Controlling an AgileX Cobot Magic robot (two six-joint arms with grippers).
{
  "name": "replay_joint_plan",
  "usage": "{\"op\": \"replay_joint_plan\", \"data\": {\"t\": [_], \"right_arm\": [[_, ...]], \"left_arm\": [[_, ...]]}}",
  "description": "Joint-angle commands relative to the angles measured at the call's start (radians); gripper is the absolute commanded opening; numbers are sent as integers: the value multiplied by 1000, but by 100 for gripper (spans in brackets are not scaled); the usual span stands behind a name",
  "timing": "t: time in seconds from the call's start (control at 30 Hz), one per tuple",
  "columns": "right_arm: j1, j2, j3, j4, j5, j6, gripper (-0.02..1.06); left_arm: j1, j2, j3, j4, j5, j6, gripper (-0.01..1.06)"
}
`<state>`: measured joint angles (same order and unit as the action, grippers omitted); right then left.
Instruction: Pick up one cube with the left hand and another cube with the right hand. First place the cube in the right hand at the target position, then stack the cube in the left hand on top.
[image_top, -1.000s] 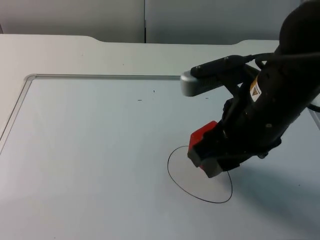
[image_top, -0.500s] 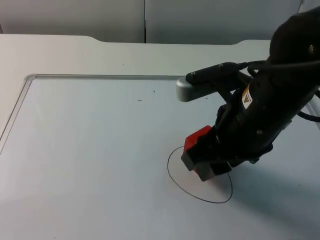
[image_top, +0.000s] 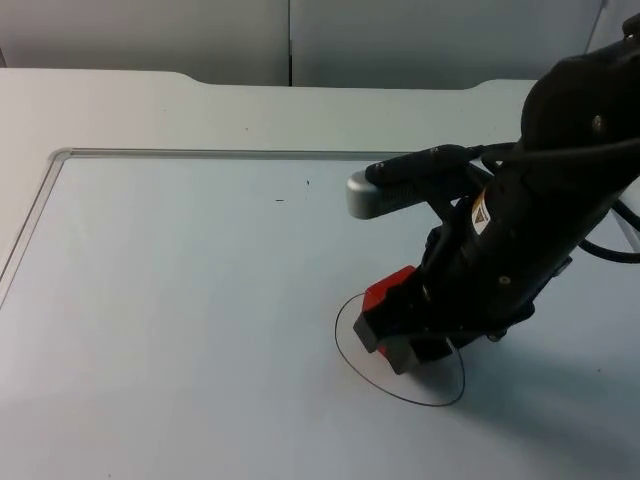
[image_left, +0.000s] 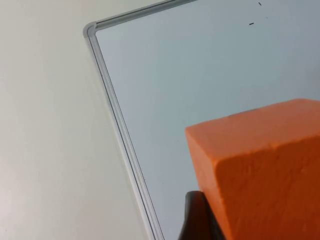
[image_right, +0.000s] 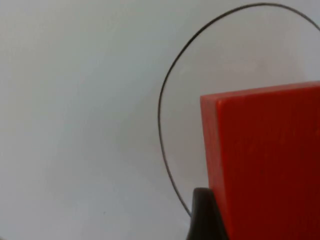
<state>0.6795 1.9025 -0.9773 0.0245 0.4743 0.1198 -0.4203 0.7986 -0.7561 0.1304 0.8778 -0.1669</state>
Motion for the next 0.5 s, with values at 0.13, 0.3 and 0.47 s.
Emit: {"op": "replay_joint_plan", "data": {"t": [0.13, 0.3, 0.47], "right_arm": [[3, -3, -4, 6, -13, 5, 0], [3, -3, -4, 6, -13, 5, 0], [3, -2, -4, 6, -15, 5, 0]], "left_arm": [[-4, -7, 1, -6, -14, 3, 21], [-4, -7, 1, -6, -14, 3, 21], [-4, -7, 1, -6, -14, 3, 21]]}}
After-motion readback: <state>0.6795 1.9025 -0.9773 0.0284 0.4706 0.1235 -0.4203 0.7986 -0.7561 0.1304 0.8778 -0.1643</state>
